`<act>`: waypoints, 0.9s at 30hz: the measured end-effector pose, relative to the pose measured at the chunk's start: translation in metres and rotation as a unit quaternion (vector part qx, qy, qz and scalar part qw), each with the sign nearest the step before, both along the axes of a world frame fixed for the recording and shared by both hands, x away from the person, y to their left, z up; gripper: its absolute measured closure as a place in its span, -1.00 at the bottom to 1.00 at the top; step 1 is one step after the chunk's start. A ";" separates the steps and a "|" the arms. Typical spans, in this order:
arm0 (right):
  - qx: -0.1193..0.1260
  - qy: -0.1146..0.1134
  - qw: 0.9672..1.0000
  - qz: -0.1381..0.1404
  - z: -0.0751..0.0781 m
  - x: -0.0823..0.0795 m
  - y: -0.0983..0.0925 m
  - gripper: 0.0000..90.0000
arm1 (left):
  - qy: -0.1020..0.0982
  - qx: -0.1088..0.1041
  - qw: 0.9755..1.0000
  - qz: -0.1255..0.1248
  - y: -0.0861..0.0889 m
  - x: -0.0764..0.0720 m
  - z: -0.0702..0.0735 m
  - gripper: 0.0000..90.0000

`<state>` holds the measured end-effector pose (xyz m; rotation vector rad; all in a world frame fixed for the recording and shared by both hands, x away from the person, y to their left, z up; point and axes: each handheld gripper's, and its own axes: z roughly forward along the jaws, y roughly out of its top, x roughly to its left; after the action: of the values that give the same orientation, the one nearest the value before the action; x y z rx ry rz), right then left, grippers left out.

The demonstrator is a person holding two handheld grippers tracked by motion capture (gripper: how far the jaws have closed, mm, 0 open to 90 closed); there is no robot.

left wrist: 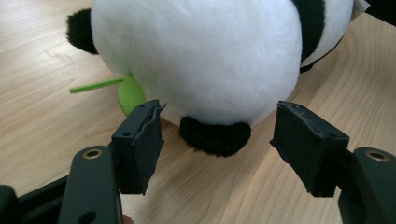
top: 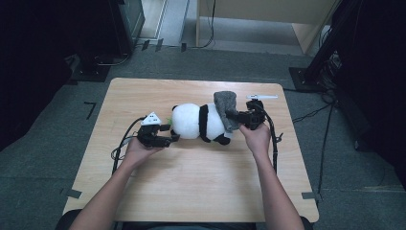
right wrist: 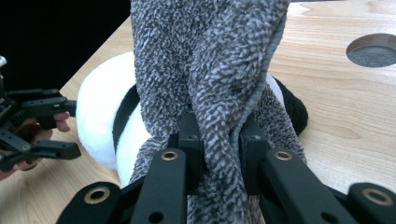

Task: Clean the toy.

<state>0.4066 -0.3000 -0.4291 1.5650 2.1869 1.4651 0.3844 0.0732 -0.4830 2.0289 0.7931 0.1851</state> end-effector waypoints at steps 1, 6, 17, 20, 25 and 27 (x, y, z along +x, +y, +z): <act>0.002 0.001 1.000 0.000 0.000 0.001 -0.001 0.72 | -0.003 -0.002 1.000 0.000 -0.001 0.000 -0.001 -0.28; 0.006 0.003 1.000 -0.005 -0.002 0.004 -0.004 0.72 | -0.019 0.000 1.000 0.004 -0.007 0.002 -0.008 -0.27; 0.015 -0.001 1.000 -0.015 -0.005 0.008 -0.005 0.72 | 0.030 -0.030 0.999 0.011 -0.013 0.015 -0.017 0.29; 0.041 0.015 0.999 -0.011 -0.002 0.006 -0.007 0.73 | 0.039 -0.028 0.999 0.011 -0.013 0.015 -0.015 0.46; 0.056 -0.003 0.998 0.006 0.014 -0.010 -0.004 0.74 | 0.046 -0.043 0.998 0.008 -0.013 0.011 -0.005 0.52; 0.062 -0.021 0.998 0.021 0.020 -0.018 0.003 0.74 | 0.050 -0.050 0.997 0.005 -0.014 0.006 0.002 0.53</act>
<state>0.3882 -0.2967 -0.4092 1.5165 2.1566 1.6601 0.3905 0.0589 -0.4811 1.9529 0.8578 0.0485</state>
